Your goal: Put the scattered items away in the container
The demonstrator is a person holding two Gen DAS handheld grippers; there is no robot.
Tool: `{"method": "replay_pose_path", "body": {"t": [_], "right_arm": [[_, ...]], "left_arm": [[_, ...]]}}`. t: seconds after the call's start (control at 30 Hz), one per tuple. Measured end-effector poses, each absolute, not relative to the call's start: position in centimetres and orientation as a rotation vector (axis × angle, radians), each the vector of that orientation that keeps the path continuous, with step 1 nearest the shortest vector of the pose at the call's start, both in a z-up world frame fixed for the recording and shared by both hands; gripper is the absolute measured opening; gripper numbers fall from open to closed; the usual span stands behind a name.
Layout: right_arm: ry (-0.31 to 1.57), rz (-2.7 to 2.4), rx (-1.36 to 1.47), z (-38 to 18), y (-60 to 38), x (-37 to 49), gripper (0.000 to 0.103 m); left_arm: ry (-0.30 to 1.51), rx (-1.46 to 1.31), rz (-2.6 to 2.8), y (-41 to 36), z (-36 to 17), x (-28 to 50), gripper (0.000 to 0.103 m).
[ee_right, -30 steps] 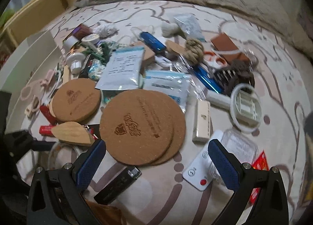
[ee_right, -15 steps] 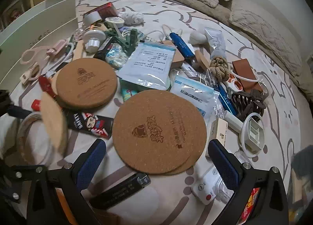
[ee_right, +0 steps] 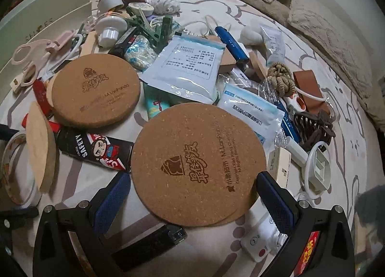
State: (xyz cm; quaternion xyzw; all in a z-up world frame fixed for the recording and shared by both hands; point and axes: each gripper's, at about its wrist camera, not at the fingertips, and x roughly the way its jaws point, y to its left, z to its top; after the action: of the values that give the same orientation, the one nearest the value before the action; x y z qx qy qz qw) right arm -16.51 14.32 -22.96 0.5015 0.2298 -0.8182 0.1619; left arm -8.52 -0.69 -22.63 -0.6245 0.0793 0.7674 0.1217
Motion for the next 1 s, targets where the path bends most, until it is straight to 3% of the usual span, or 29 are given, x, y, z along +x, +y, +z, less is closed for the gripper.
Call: {"method": "replay_pose_path", "body": {"t": [0.2, 0.27, 0.43, 0.67, 1.0], "right_arm": [[0.668, -2.357, 1.471, -22.5, 14.3, -16.7, 0.103], [0.647, -2.35, 1.476, -22.4, 14.4, -16.7, 0.096], [0.655, -2.379, 1.433, -21.5, 14.5, -16.2, 0.096], [0.584, -2.407, 1.361, -19.1, 14.8, -15.8, 0.096], [0.614, -2.392, 1.33, -18.8, 14.9, -15.1, 0.095]], "left_arm": [[0.179, -1.844, 2.234, -1.6, -22.7, -8.9, 0.096], [0.163, -1.859, 2.237, -1.9, -22.8, -9.0, 0.099], [0.142, -1.876, 2.241, -2.6, -22.8, -9.2, 0.099], [0.151, -1.859, 2.252, -3.4, -22.5, -9.2, 0.091], [0.107, -1.845, 2.257, -5.8, -21.6, -9.0, 0.09]]}}
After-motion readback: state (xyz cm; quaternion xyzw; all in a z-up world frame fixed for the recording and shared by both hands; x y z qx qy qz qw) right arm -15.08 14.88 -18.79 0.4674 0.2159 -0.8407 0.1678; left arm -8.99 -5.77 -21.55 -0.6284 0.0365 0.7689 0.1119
